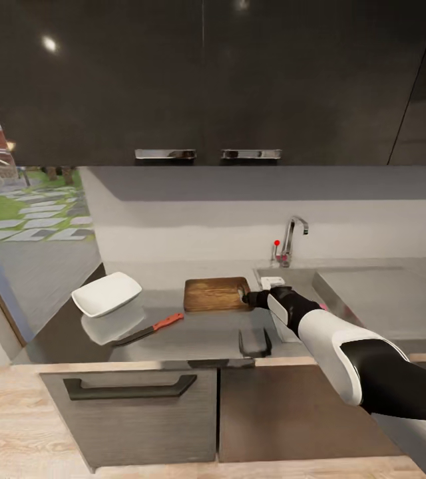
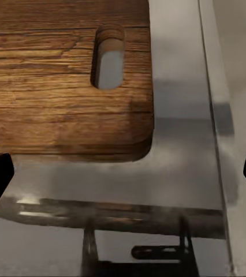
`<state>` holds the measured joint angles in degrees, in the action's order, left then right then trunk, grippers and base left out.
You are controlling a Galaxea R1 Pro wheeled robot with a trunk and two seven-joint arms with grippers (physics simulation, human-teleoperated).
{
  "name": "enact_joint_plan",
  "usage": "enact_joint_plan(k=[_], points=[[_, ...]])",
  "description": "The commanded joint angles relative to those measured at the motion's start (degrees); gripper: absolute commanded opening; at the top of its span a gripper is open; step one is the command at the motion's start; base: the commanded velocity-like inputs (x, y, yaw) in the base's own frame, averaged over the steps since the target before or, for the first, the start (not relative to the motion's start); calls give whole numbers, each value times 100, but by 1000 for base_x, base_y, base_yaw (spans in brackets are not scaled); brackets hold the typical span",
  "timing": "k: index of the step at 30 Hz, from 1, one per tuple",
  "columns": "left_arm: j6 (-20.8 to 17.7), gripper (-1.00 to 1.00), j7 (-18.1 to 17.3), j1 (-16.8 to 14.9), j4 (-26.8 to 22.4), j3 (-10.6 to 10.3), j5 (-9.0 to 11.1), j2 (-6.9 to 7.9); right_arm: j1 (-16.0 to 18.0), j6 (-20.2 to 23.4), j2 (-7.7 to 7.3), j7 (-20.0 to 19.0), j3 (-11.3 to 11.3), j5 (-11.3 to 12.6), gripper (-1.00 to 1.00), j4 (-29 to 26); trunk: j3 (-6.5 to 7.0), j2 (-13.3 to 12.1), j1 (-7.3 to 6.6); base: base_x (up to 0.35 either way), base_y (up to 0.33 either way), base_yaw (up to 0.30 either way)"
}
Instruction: In the kitchen, take the Vidalia onion out of the sink, dice it on the chopping board with the paring knife, put the diced onion into the bowl on the countertop, then place both the paring knife and the chopping board into the sink.
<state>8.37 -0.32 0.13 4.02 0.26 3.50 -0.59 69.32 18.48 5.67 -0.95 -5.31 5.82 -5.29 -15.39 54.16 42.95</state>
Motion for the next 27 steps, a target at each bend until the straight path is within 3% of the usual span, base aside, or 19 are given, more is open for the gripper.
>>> enact_joint_plan(k=[1,27], points=[[32,100,-3,-4,11,0,36,3,2,13,0,-4,-49,59,100,-8,-6,5,-3,-337,0,0],[33,100,-3,-4,11,0,36,-2,2,-25,30,-2,-49,60,100,75,-6,5,-3,-338,0,0]])
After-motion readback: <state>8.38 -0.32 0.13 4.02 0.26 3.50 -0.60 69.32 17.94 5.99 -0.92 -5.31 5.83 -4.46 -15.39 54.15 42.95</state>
